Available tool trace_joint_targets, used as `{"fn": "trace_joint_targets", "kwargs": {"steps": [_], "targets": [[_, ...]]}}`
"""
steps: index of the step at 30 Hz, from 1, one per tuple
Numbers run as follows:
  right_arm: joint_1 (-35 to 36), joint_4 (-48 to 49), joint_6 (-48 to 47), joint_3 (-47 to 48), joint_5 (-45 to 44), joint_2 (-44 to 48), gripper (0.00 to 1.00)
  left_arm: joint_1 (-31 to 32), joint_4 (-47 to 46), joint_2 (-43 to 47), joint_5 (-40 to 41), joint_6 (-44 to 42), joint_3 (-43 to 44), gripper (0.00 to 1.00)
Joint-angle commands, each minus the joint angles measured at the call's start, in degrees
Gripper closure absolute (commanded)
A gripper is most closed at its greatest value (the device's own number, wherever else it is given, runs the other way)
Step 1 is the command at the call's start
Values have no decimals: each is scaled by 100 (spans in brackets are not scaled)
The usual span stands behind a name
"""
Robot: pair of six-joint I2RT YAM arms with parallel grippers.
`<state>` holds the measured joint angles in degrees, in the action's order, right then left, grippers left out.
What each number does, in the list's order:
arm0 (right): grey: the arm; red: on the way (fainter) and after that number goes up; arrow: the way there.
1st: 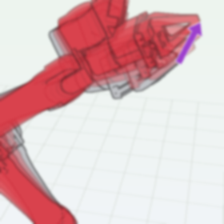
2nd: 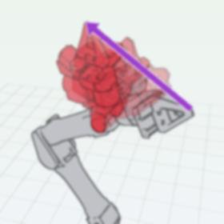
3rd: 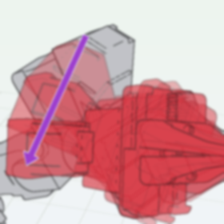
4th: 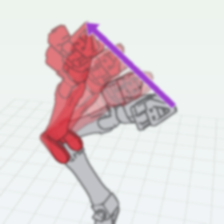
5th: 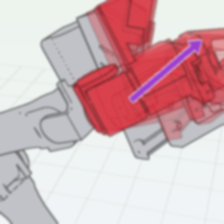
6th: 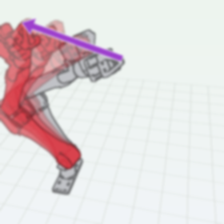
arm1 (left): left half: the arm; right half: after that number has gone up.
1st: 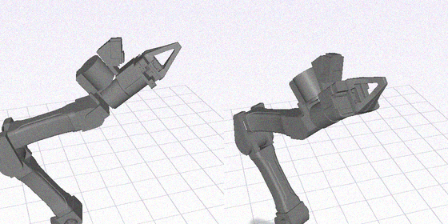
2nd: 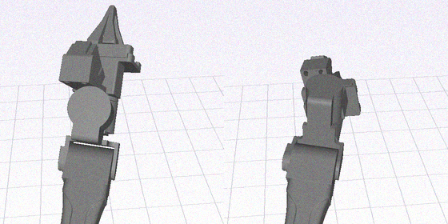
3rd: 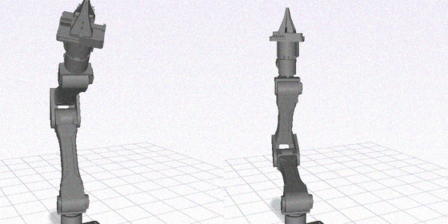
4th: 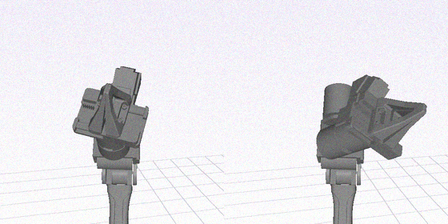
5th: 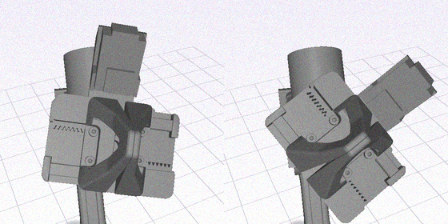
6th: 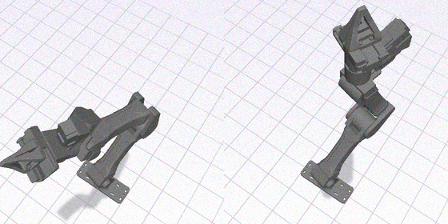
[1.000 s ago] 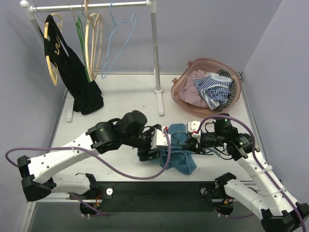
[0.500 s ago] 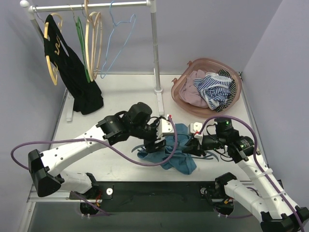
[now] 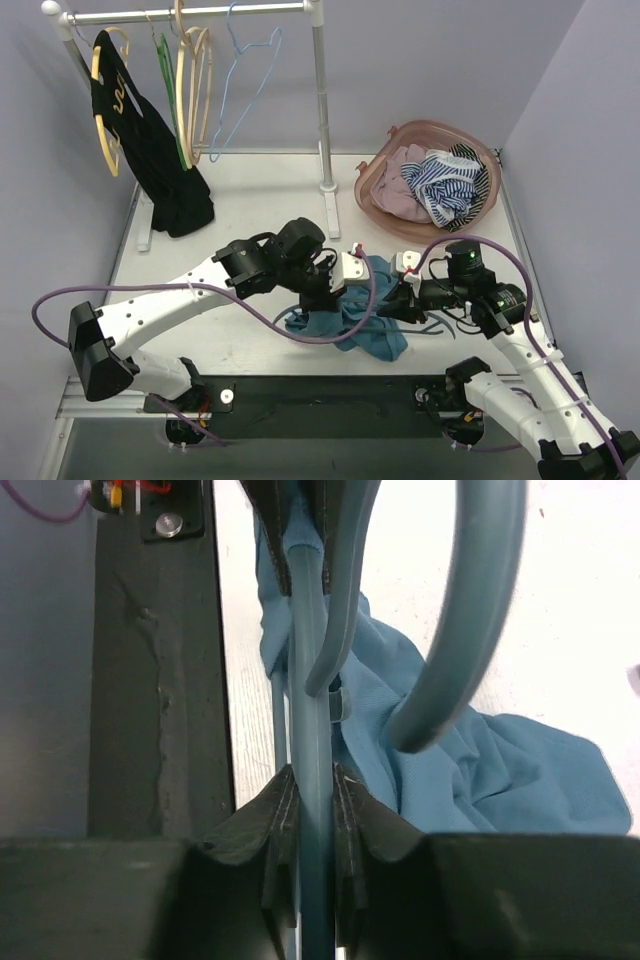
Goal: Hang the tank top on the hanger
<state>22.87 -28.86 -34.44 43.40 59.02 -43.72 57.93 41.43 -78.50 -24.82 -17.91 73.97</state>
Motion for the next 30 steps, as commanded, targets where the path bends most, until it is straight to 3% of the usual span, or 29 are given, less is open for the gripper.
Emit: {"fn": "trace_joint_targets", "kwargs": {"steps": [1,4,7,14,20,24,30], "targets": [[-186,696,960,-42,286,101,80,-412,-319,255,557,1077,-180,100],[-564,1434,1981,-94,-206,189,56,-887,-556,764,514,2069,-593,100],[-872,1700,2792,-60,-776,285,44,-1371,-802,1423,531,2871,-1191,100],[-855,383,1732,55,-1428,181,41,-1803,-1391,2558,776,4549,-2281,100],[453,-585,447,64,-2095,-389,42,-1821,-2085,2875,1075,5500,-2897,100],[1367,-524,201,29,-2605,-962,44,-1829,-2280,2814,1338,5570,-2950,100],[2616,600,1201,-287,-3956,-1735,51,-1829,-2332,2726,1629,5658,-3073,100]]}}
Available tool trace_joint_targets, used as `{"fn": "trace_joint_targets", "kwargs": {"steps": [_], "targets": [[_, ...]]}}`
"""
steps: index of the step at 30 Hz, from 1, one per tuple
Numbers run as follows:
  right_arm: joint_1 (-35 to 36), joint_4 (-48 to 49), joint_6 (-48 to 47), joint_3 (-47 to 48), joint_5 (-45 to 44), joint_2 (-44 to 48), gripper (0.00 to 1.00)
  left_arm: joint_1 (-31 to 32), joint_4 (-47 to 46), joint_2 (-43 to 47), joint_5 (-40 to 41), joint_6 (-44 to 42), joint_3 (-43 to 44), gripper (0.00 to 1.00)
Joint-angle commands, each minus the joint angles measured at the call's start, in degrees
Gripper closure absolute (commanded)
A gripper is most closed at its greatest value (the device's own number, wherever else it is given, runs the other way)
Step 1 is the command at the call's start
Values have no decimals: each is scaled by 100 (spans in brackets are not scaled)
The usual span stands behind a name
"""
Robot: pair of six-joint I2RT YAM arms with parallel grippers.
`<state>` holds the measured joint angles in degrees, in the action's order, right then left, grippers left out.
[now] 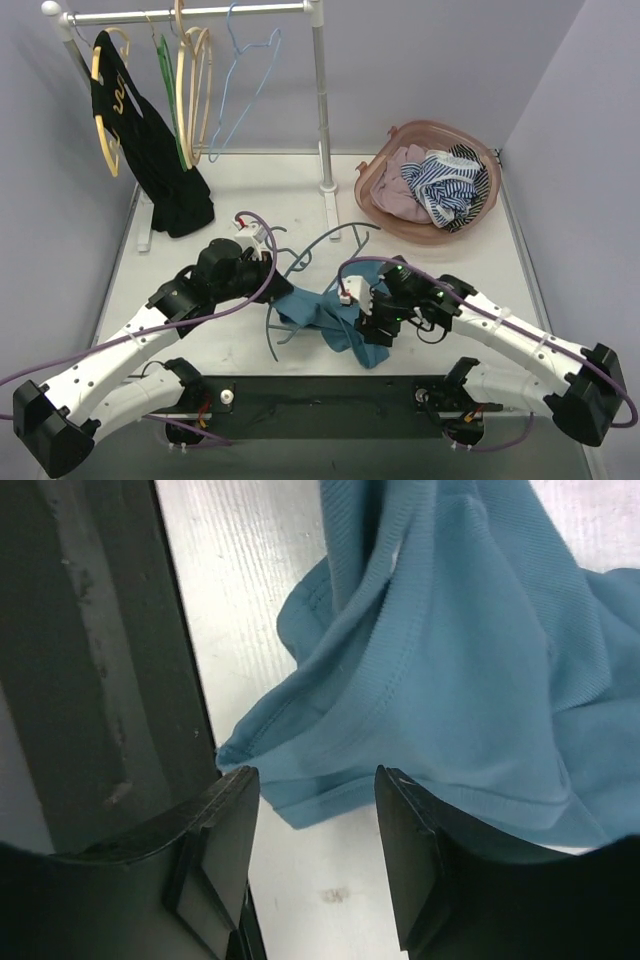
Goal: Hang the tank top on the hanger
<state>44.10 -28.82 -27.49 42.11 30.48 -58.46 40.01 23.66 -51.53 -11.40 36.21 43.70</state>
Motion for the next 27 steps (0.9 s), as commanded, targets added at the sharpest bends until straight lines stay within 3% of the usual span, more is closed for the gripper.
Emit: {"fn": "trace_joint_targets", "kwargs": {"steps": [1,6,13,18,23,27], "targets": [[625,893,620,-289,-1306,-358,50,-46,-564,98,366,290,-81,100],[1039,1396,1122,-510,-1922,-570,48,-63,-705,389,489,405,-371,100],[1066,1616,1342,-590,-2441,-851,51,-98,-775,687,586,440,-599,100],[1031,1389,1369,-362,-2485,-896,64,-142,-636,846,612,379,-661,100],[391,878,1272,-36,-2205,-764,83,-186,-432,1118,639,133,-679,100],[-93,545,1097,96,-1582,-527,91,-186,-415,1285,525,-157,-626,100]]}}
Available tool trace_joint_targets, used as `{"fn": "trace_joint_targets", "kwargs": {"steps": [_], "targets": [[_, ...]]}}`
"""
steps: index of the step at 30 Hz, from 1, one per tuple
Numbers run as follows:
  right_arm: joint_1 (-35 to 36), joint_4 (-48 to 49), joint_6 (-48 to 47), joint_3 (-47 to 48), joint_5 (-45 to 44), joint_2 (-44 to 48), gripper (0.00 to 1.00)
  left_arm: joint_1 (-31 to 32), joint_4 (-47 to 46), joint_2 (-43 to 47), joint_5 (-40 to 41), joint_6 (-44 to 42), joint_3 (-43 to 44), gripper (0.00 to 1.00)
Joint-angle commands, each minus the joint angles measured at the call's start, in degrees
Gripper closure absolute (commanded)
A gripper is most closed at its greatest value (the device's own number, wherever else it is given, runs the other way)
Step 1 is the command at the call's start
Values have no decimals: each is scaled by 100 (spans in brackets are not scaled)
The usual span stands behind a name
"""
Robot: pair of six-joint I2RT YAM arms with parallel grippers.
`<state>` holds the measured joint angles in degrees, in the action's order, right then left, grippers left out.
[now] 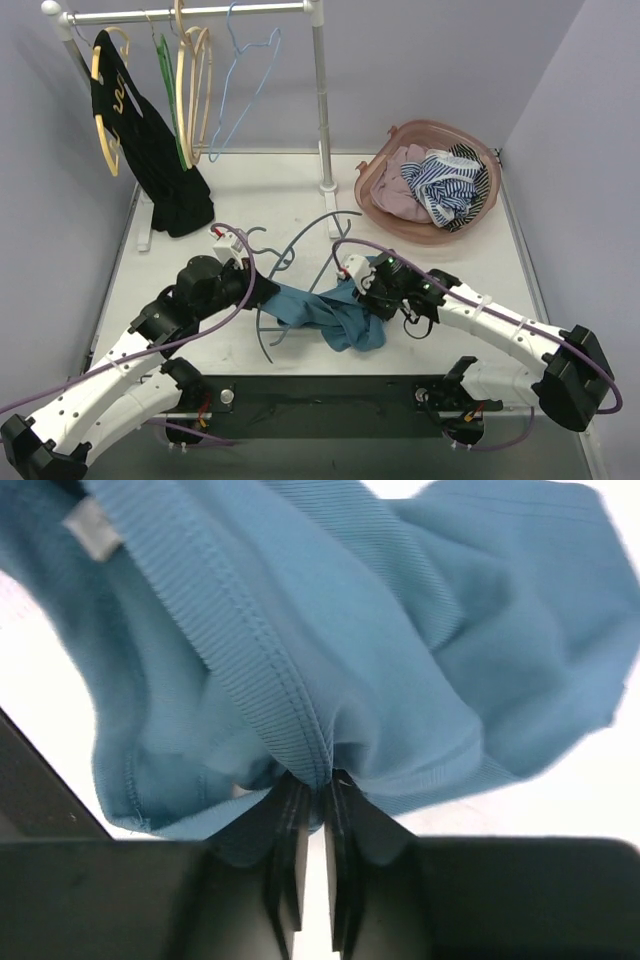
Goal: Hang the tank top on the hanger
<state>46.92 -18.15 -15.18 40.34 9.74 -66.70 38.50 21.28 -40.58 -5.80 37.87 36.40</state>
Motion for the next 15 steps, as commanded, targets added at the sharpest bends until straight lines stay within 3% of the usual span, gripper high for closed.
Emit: {"fn": "trace_joint_targets", "kwargs": {"steps": [1,3,8,11,15], "targets": [[-463,-566,-187,299,651,350,92,-44,-177,217,-78,-359,113,100],[-770,-663,-214,308,854,464,100,-44,-185,217,-149,-464,174,100],[-1885,-803,-64,387,1889,798,100,-44,-430,199,-665,-885,341,100],[-2633,-988,-55,562,2698,1132,100,-53,-790,331,-1149,-1430,376,100],[-3458,-989,365,747,3156,1597,100,-71,-1055,445,-1642,-2317,481,100]]}}
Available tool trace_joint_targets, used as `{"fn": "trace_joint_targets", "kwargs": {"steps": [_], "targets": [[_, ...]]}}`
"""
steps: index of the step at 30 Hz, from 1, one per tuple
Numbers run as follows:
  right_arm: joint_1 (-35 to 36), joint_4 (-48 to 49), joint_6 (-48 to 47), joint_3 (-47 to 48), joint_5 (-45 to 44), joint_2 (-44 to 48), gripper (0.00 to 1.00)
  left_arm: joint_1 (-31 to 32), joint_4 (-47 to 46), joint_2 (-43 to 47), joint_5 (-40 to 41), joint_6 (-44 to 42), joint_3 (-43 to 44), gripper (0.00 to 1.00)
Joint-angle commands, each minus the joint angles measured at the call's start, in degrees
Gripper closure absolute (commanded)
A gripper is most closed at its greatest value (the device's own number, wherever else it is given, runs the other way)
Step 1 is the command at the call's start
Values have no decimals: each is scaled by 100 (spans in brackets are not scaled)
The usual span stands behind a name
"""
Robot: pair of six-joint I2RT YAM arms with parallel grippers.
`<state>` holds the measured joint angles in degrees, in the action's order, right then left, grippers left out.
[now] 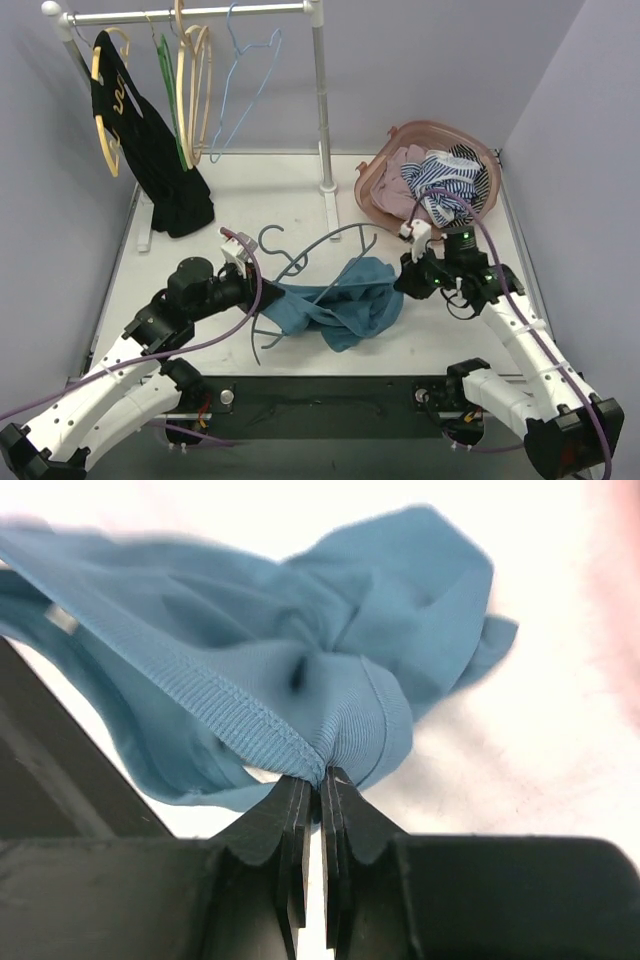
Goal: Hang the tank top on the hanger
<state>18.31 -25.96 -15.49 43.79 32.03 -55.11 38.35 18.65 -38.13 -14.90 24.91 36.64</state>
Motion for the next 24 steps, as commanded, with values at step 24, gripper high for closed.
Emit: {"fn": "trace_joint_targets", "kwargs": {"steps": [24], "targets": [[-1813,346,1522,956,1763,835,100,-56,1395,-406,-155,-4898,1749,100]]}}
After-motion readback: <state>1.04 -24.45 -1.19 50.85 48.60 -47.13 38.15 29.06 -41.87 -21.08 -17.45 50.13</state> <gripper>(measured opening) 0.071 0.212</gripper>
